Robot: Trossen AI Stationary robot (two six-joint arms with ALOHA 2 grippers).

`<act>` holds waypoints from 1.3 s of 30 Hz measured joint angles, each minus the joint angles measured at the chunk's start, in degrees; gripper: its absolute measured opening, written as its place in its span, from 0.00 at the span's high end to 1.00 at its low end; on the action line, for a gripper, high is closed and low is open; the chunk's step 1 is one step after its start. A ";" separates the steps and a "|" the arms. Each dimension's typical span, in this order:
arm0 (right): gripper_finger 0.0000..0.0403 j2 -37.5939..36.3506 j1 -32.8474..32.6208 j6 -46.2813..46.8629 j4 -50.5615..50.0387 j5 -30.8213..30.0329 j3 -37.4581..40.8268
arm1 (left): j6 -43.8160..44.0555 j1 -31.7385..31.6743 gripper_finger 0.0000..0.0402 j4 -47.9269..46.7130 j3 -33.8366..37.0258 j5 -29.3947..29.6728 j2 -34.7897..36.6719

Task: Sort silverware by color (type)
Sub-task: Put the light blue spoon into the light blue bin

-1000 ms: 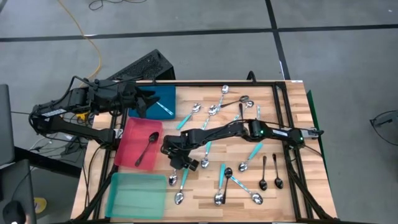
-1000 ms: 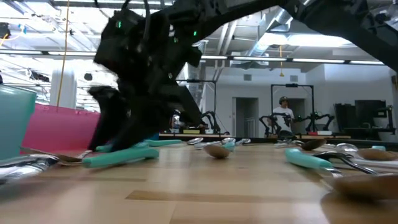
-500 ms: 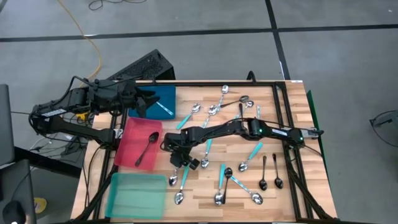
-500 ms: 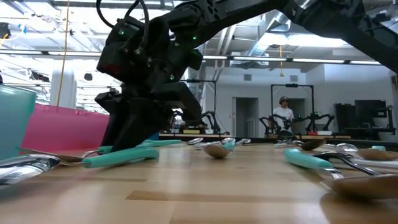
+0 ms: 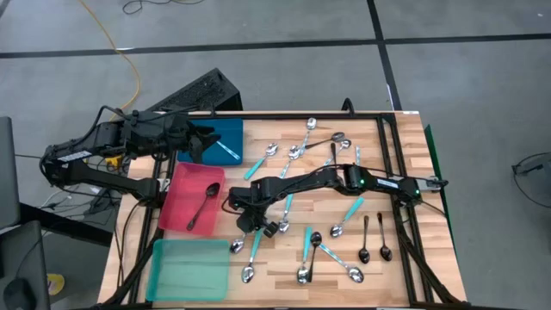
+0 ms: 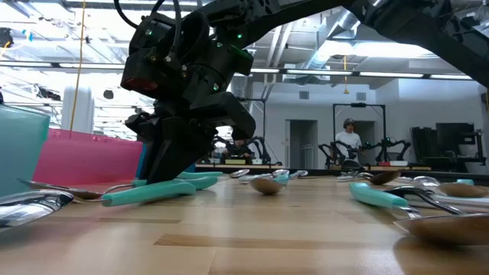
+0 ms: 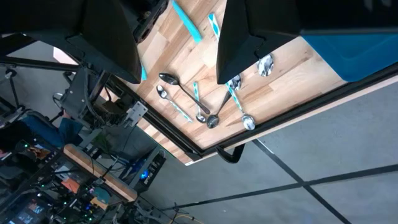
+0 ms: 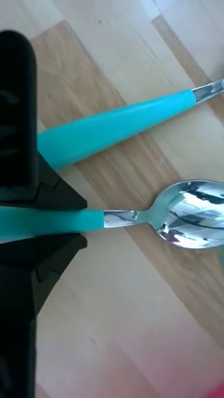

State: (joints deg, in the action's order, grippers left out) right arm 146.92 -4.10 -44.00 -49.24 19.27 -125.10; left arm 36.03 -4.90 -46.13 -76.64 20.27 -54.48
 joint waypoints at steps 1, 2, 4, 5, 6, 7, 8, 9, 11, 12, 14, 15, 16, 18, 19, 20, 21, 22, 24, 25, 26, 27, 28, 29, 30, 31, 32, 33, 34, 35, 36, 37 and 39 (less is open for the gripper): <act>0.81 -0.09 0.00 0.62 -0.28 -0.13 0.03 | 0.00 0.01 0.52 0.02 0.00 0.00 0.00; 0.81 -0.11 -0.08 0.99 -0.46 -0.14 0.02 | 0.00 0.01 0.52 0.02 0.00 0.00 0.00; 0.81 -0.29 -0.26 1.47 -1.64 -0.16 -0.64 | 0.00 0.00 0.52 0.02 0.00 0.02 0.00; 0.81 -0.53 -0.33 1.78 -2.52 -0.34 -1.04 | 0.00 0.01 0.52 0.02 0.00 0.02 0.00; 0.81 -0.53 -0.35 2.23 -3.47 -0.46 -1.29 | 0.00 0.00 0.52 0.02 0.00 0.02 0.00; 0.81 -0.55 -0.33 2.52 -3.73 -0.58 -1.50 | -0.02 0.01 0.52 0.04 0.00 0.03 0.00; 0.81 -0.55 -0.30 2.68 -4.06 -0.58 -1.81 | -0.02 0.01 0.52 0.04 0.00 0.05 0.00; 0.81 -0.51 -0.24 2.74 -4.79 -0.58 -2.30 | 0.00 0.01 0.52 0.04 0.00 0.13 0.00; 0.81 -0.47 -0.04 2.79 -7.10 -1.04 -3.40 | -0.02 0.01 0.52 0.04 0.00 0.77 0.00; 0.81 -0.46 0.06 2.83 -8.30 -1.47 -3.88 | -0.01 0.00 0.52 0.04 0.00 1.21 0.00; 0.81 -0.40 0.08 2.78 -10.03 -2.66 -4.69 | -0.03 0.01 0.52 0.04 0.00 1.77 0.02; 0.81 -0.40 0.11 2.78 -10.72 -3.28 -4.93 | -0.18 -0.01 0.52 0.04 0.00 2.10 0.00; 0.81 -0.40 0.12 2.77 -11.43 -3.62 -5.24 | -0.34 0.00 0.52 0.04 0.00 2.30 0.00; 0.81 -0.40 0.25 2.77 -13.38 -3.81 -6.08 | -0.68 -0.01 0.52 0.04 0.00 2.81 0.02; 0.81 -0.40 0.35 2.74 -14.34 -3.85 -6.57 | -0.67 -0.01 0.52 0.04 0.00 2.92 0.00; 0.81 -0.40 0.47 2.66 -15.20 -3.99 -7.02 | -0.64 -0.01 0.52 0.04 0.00 2.93 0.00; 0.81 -0.40 0.56 2.63 -15.72 -4.03 -7.47 | -0.45 -0.01 0.52 0.04 0.00 2.97 0.00; 0.81 -0.40 0.70 2.65 -15.96 -4.03 -7.83 | -0.32 -0.01 0.52 0.04 0.00 3.02 0.00; 0.81 -0.38 1.00 3.11 -17.10 -4.03 -8.82 | -0.20 -0.01 0.52 0.04 0.00 3.02 0.00; 0.81 -0.37 1.25 3.53 -17.49 -4.03 -9.40 | -0.20 -0.01 0.52 0.04 0.00 3.04 0.00; 0.81 -0.38 1.39 3.87 -17.49 -3.99 -9.77 | -0.18 -0.01 0.52 0.04 0.00 3.04 0.00; 0.81 -0.55 1.62 4.34 -17.23 -3.99 -9.79 | -0.16 -0.01 0.52 0.04 0.00 3.04 0.00; 0.81 -0.95 1.70 4.92 -17.19 -3.99 -9.65 | -0.12 0.01 0.52 0.04 0.00 3.04 0.00; 0.81 -1.14 1.97 5.39 -17.43 -3.95 -9.62 | -0.09 -0.01 0.52 0.04 0.00 3.06 0.00; 0.80 -1.27 2.05 5.85 -17.39 -3.89 -9.63 | -0.02 0.00 0.52 0.04 0.00 3.06 0.01; 0.80 -1.37 2.13 6.21 -17.17 -3.81 -9.64 | -0.02 -0.01 0.52 0.04 0.00 3.07 0.00; 0.80 -1.38 2.38 6.35 -17.19 -3.75 -9.64 | 0.00 0.01 0.52 0.04 0.00 3.08 0.00; 0.80 -1.46 2.44 6.53 -17.34 -3.75 -9.64 | -0.01 -0.01 0.52 0.04 0.00 3.08 0.01; 0.80 -1.67 2.45 6.56 -17.75 -3.75 -9.64 | 0.00 -0.01 0.52 0.04 0.00 3.08 0.00; 0.80 -1.84 2.49 6.57 -18.19 -3.77 -9.64 | 0.00 -0.01 0.52 0.04 0.00 3.08 0.00; 0.80 -2.07 2.49 6.57 -18.16 -3.87 -9.64 | 0.00 0.00 0.52 0.04 0.00 3.08 0.00; 0.80 -2.22 2.47 6.61 -17.89 -4.10 -9.66 | 0.00 -0.01 0.52 0.04 0.00 3.08 0.00; 0.80 -2.32 2.43 6.75 -17.86 -4.23 -9.74 | 0.00 -0.01 0.52 0.04 0.00 3.08 0.01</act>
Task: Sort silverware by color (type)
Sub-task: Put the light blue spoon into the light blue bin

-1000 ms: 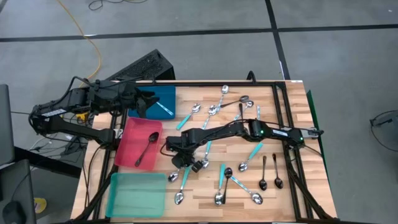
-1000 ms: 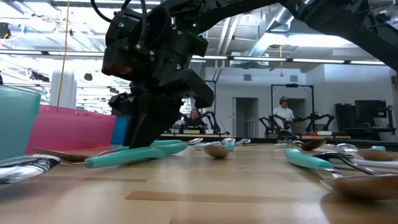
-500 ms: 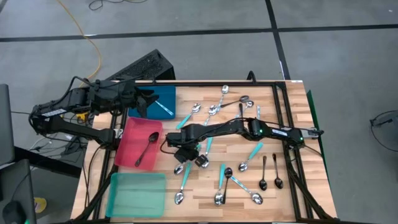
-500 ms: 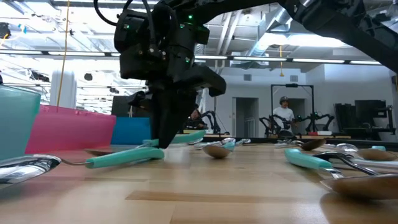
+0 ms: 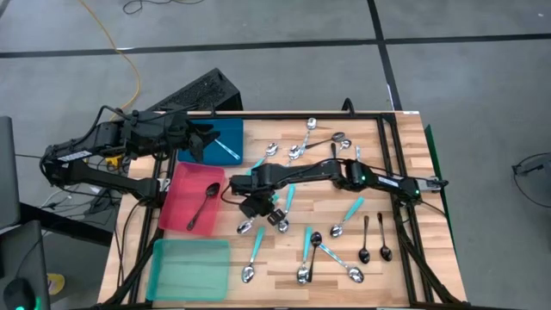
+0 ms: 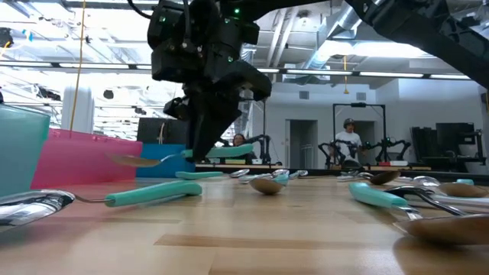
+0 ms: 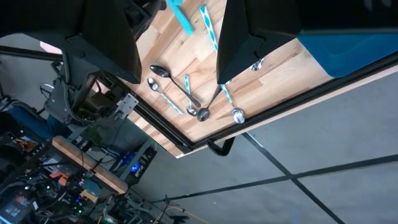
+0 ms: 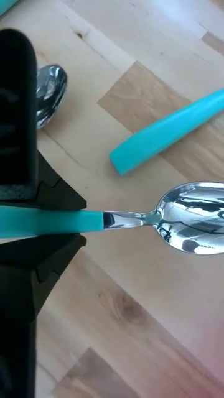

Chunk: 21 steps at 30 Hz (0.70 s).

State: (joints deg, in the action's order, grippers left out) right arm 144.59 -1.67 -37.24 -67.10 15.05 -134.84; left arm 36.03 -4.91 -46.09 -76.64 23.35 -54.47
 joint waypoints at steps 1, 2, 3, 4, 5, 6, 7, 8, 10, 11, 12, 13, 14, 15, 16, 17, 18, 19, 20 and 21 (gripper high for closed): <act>0.80 0.00 -0.01 0.31 -0.18 -0.04 -0.05 | 0.00 0.00 0.52 0.00 0.00 0.02 -0.01; 0.80 0.03 -0.01 0.75 -0.16 -0.09 -0.05 | 0.00 0.00 0.52 0.00 0.00 0.02 -0.01; 0.80 0.04 -0.01 1.10 0.06 -0.11 -0.05 | 0.00 0.00 0.52 0.00 0.00 0.08 0.01; 0.80 0.04 -0.01 1.28 0.12 -0.11 -0.05 | 0.00 0.00 0.52 0.00 0.00 0.33 -0.01; 0.80 0.04 -0.01 1.30 0.05 -0.14 -0.05 | 0.00 0.02 0.52 0.00 0.00 0.69 -0.01; 0.80 0.02 -0.01 1.32 0.10 -0.27 -0.05 | 0.00 0.02 0.52 0.00 0.00 1.10 0.00; 0.80 0.02 -0.01 1.44 0.12 -0.83 -0.05 | 0.00 0.00 0.52 0.00 0.00 1.36 -0.01; 0.80 0.04 -0.01 1.71 0.12 -1.90 -0.05 | 0.00 0.00 0.52 0.00 0.00 1.53 -0.01; 0.80 0.04 -0.01 2.40 0.39 -4.48 -0.06 | 0.00 0.00 0.52 0.00 0.00 1.57 -0.01; 0.80 0.02 0.01 2.70 0.45 -5.07 -0.09 | 0.00 0.00 0.52 0.00 0.00 1.65 -0.01; 0.80 -0.28 0.15 2.80 0.45 -5.24 -0.07 | 0.00 0.00 0.52 0.00 0.00 1.95 -0.01; 0.80 -0.75 0.35 2.99 0.38 -5.27 0.06 | 0.00 0.00 0.52 0.02 0.00 2.11 0.01; 0.80 -1.27 0.45 3.21 0.54 -5.31 0.08 | 0.01 0.01 0.52 0.02 0.00 2.39 -0.01; 0.80 -1.73 0.60 3.68 1.75 -5.32 0.01 | 0.06 0.00 0.52 0.01 0.00 2.65 -0.01; 0.80 -2.24 0.71 4.43 3.11 -5.31 -0.21 | 0.12 0.00 0.52 0.02 0.00 2.90 -0.01; 0.80 -3.12 0.81 5.12 4.02 -5.45 -0.20 | 0.13 0.00 0.52 0.02 0.00 3.06 -0.01; 0.80 -3.80 0.98 5.75 4.89 -5.57 -0.05 | 0.14 0.00 0.52 0.02 0.00 3.24 -0.01; 0.80 -4.13 1.08 6.14 6.14 -5.57 -0.05 | 0.16 0.00 0.52 0.00 0.00 3.51 0.02; 0.80 -4.38 1.07 6.46 8.24 -5.55 -0.18 | 0.17 0.00 0.52 0.00 0.00 3.75 0.02; 0.80 -4.95 1.06 7.08 10.05 -5.53 -0.23 | 0.17 0.00 0.52 -0.02 0.00 4.10 0.00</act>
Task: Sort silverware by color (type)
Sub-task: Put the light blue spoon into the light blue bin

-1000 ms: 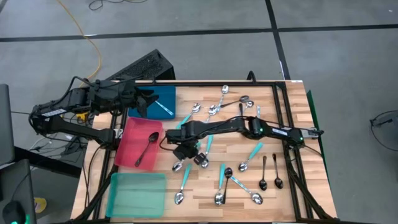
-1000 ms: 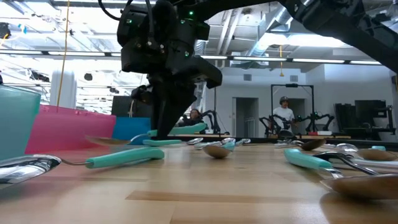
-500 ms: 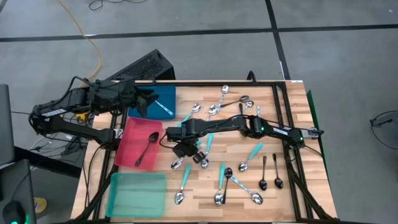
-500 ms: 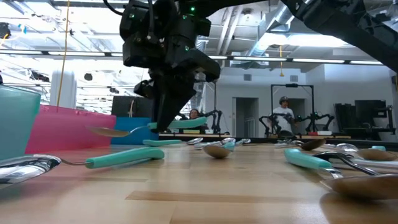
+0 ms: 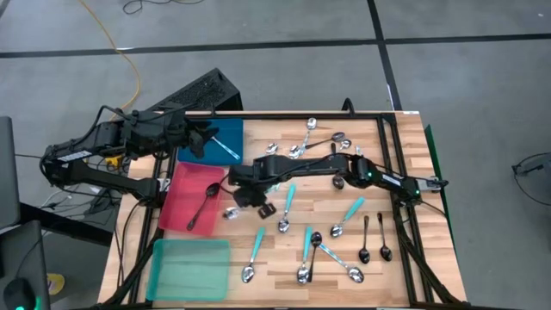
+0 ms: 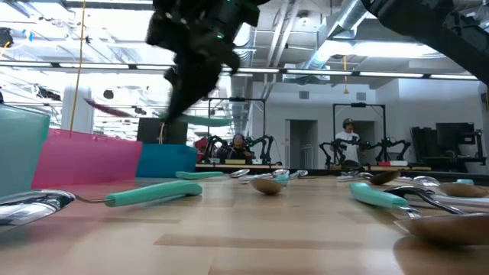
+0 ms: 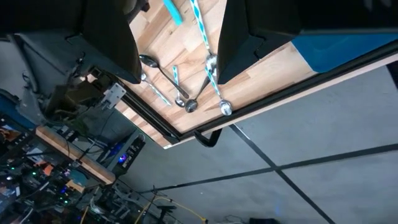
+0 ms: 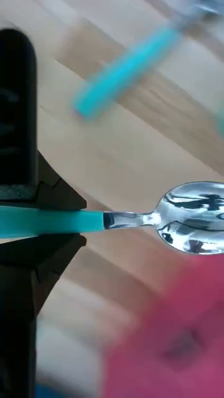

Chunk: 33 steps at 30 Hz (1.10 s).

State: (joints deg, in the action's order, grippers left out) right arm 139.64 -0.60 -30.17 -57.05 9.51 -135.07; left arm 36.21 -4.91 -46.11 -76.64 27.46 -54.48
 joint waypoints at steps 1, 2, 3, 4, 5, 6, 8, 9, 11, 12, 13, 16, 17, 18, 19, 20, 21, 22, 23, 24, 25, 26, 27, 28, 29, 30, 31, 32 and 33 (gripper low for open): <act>0.80 -0.71 -0.04 0.45 1.09 -0.02 0.31 | 0.00 0.00 0.52 -0.02 0.00 0.17 0.00; 0.80 -1.11 -0.25 0.91 1.61 0.34 0.36 | 0.00 0.00 0.52 -0.02 0.00 0.29 0.02; 0.80 -1.29 -0.55 1.41 3.88 0.47 0.31 | -0.02 0.00 0.52 -0.02 0.00 0.32 0.02; 0.80 -1.49 -0.93 1.71 6.44 0.59 0.13 | -0.15 0.00 0.52 -0.02 0.00 0.36 0.02; 0.80 -1.79 -1.38 1.84 7.68 0.65 0.13 | -0.30 0.00 0.52 -0.02 0.00 0.36 0.02; 0.80 -1.94 -1.89 1.89 8.16 0.87 0.15 | -0.40 0.00 0.52 -0.02 0.00 0.31 0.03; 0.80 -1.98 -3.02 1.87 10.83 0.88 0.27 | -0.39 0.00 0.52 -0.04 0.00 -0.25 0.22; 0.80 -1.98 -3.60 1.89 12.97 0.86 0.27 | -0.39 0.00 0.52 -0.02 0.00 -0.60 0.28; 0.80 -1.98 -4.84 1.89 15.49 0.86 0.27 | -1.08 0.00 0.52 -0.06 0.00 -1.94 0.68; 0.80 -1.98 -5.46 1.94 17.78 0.86 0.27 | -1.73 -0.02 0.52 -0.07 0.00 -2.54 0.90; 0.80 -1.98 -6.04 2.33 19.80 0.86 0.27 | -2.46 -0.02 0.52 -0.01 0.00 -3.09 1.10; 0.80 -1.92 -7.47 5.95 27.24 0.88 0.27 | -3.98 -0.02 0.52 -0.06 0.00 -4.78 2.34; 0.80 -1.67 -7.87 7.63 30.54 0.88 0.27 | -4.40 -0.02 0.52 -0.06 0.00 -5.26 2.86; 0.80 -1.59 -8.18 9.31 33.99 0.82 0.27 | -4.99 -0.02 0.52 -0.07 0.00 -5.86 3.46; 0.80 -1.50 -8.44 10.89 37.00 0.78 0.27 | -5.52 -0.02 0.52 -0.12 0.00 -6.38 4.16; 0.80 -1.16 -8.74 12.18 40.08 0.74 0.27 | -5.80 -0.02 0.52 -0.30 0.00 -6.70 4.77; 0.80 -0.62 -8.97 13.40 43.71 0.75 0.24 | -5.97 -0.01 0.52 -0.50 0.00 -6.70 5.40; 0.80 -0.22 -9.25 14.65 46.59 0.73 0.22 | -6.03 -0.02 0.52 -0.71 0.00 -6.70 6.20; 0.80 0.16 -9.50 16.16 48.84 0.72 0.23 | -6.04 -0.02 0.52 -1.10 0.00 -6.70 6.83; 0.80 0.38 -9.83 17.87 50.94 0.75 0.27 | -6.06 -0.02 0.52 -1.38 0.00 -6.70 7.30; 0.80 0.49 -10.18 19.30 52.53 0.77 0.36 | -6.28 -0.02 0.52 -1.28 0.00 -6.70 7.86; 0.80 1.07 -10.57 20.24 54.53 0.77 0.35 | -6.67 -0.02 0.52 -1.24 0.00 -6.70 8.54; 0.80 1.87 -10.84 21.22 57.55 0.77 0.09 | -7.02 -0.02 0.52 -1.33 0.00 -6.70 9.15; 0.80 2.08 -11.13 22.28 58.70 0.77 0.07 | -7.31 -0.02 0.52 -1.27 0.00 -6.70 9.74; 0.80 2.26 -11.34 23.76 59.06 0.81 0.23 | -7.68 -0.02 0.52 -1.25 0.00 -6.72 10.28; 0.80 2.88 -11.59 25.20 60.34 0.88 0.25 | -8.04 -0.02 0.52 -1.29 0.00 -6.70 10.73; 0.80 4.08 -11.85 26.57 62.10 0.87 0.24 | -8.34 -0.02 0.52 -1.27 0.00 -6.66 11.27; 0.80 5.12 -11.98 28.03 63.88 0.86 0.20 | -8.68 -0.02 0.52 -1.29 0.00 -6.64 11.72; 0.80 5.61 -12.15 29.84 64.19 0.88 0.26 | -9.05 -0.02 0.52 -1.27 0.00 -6.64 12.17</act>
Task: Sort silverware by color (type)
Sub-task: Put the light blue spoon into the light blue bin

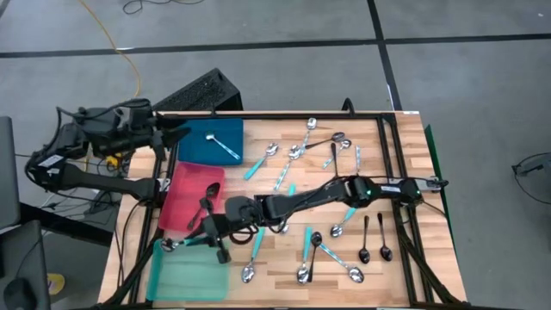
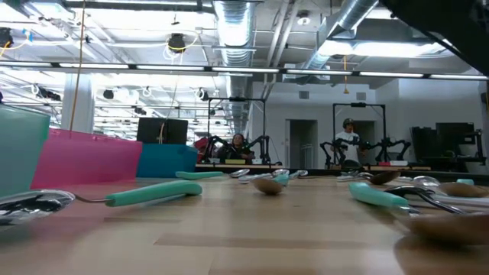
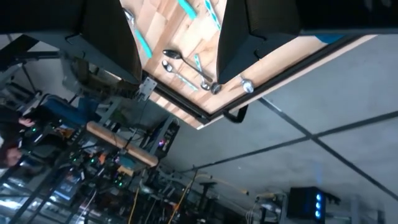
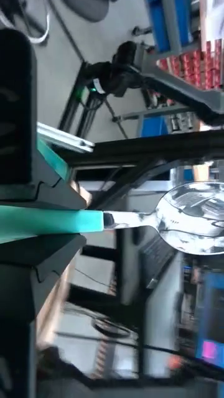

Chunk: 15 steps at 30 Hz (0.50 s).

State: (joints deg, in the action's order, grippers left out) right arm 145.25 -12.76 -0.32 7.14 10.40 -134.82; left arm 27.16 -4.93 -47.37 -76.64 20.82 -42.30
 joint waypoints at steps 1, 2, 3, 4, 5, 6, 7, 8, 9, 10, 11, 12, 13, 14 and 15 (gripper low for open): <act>0.80 0.61 -0.06 1.86 0.57 0.02 0.16 | -0.34 0.00 0.52 -0.01 0.00 0.01 0.28; 0.80 1.45 -0.20 3.38 1.97 0.06 0.17 | -0.61 0.00 0.52 -0.04 0.00 0.02 0.56; 0.80 2.36 -0.41 4.68 3.70 0.04 0.10 | -0.61 0.00 0.52 -0.16 0.00 0.02 0.95; 0.80 2.97 -0.62 5.99 4.59 -0.01 0.00 | -0.61 0.00 0.52 -0.48 0.00 0.03 1.24; 0.80 3.19 -0.72 7.25 4.84 0.07 -0.01 | -0.61 0.00 0.52 -0.87 0.00 0.02 1.39; 0.80 3.36 -0.93 8.22 4.82 0.20 0.04 | -0.59 0.00 0.52 -1.24 0.00 0.02 1.65; 0.80 3.97 -1.19 8.73 4.98 0.21 0.05 | -0.59 0.00 0.52 -1.80 0.00 0.04 1.90; 0.80 4.79 -1.33 8.84 6.01 0.21 -0.09 | -0.58 0.00 0.52 -2.43 0.00 0.04 2.00; 0.80 4.98 -1.50 9.00 5.63 0.26 -0.10 | -0.58 0.00 0.52 -2.84 -0.01 0.09 2.03; 0.80 5.18 -1.60 9.37 5.09 0.45 0.01 | -0.57 0.00 0.52 -3.31 -0.02 0.23 2.01; 0.80 5.32 -1.67 9.57 4.78 0.78 0.11 | -0.57 0.00 0.52 -3.87 -0.02 0.31 2.01; 0.80 5.41 -1.86 9.54 3.75 0.91 0.12 | -0.57 0.00 0.52 -4.23 -0.02 0.42 1.99; 0.80 5.92 -2.02 9.18 3.81 0.87 0.08 | -0.57 0.00 0.52 -4.67 -0.02 0.48 1.97; 0.80 6.09 -2.06 9.11 3.23 0.87 -0.01 | -0.57 0.00 0.52 -5.09 -0.02 0.50 1.94; 0.80 6.20 -2.13 9.14 2.34 0.93 0.01 | -0.59 0.00 0.52 -5.28 -0.02 0.52 1.94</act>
State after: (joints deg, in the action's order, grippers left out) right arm 151.45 -14.89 8.82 9.49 11.33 -134.81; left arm 26.57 -4.93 -52.66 -76.66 21.34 -40.36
